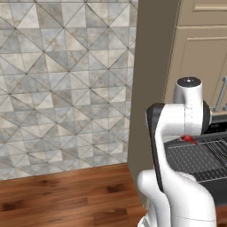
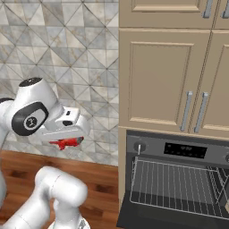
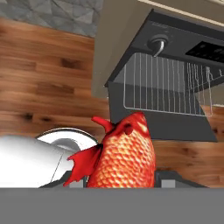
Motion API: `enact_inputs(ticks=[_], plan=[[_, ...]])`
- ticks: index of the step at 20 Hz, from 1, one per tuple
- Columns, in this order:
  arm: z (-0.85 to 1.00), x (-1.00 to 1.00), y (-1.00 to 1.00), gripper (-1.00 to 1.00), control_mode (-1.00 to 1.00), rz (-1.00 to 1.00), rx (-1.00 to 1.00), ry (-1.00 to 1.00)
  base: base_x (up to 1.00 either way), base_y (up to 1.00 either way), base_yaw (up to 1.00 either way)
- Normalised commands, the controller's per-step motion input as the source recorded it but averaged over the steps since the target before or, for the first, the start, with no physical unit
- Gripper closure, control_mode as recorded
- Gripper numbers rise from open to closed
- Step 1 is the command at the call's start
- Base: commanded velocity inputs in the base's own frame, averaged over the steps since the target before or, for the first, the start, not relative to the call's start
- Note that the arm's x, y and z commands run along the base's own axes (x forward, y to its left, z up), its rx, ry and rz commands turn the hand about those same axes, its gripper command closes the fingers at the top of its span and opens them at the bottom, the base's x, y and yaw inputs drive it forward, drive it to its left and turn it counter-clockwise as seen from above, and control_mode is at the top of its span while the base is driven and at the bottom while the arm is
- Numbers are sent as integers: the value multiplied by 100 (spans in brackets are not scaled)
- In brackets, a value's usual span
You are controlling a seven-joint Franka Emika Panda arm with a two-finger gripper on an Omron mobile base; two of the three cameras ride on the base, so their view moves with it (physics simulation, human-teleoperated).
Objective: Take the fish from the oven and place it on the plate on the counter.
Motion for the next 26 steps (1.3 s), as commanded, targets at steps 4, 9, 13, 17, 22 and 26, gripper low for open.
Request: enact_inputs(ticks=[4, 9, 13, 17, 22, 26], plan=[[-12, 34, 36, 100, -100, -1, -9, 4, 0, 0, 0], [-34, 34, 16, 100, -100, -3, 0, 0, 0, 0, 0], [-17, 44, 2, 100, -100, -3, 2, 0, 0, 0, 0], [-1, 23, 0, 100, -100, 0, 6, 0, 0, 0, 0], [-1, 11, 0, 100, -100, 0, 1, 1, 0, 0, 0], [-1, 31, 0, 100, -100, 0, 0, 0, 0, 0, 0]])
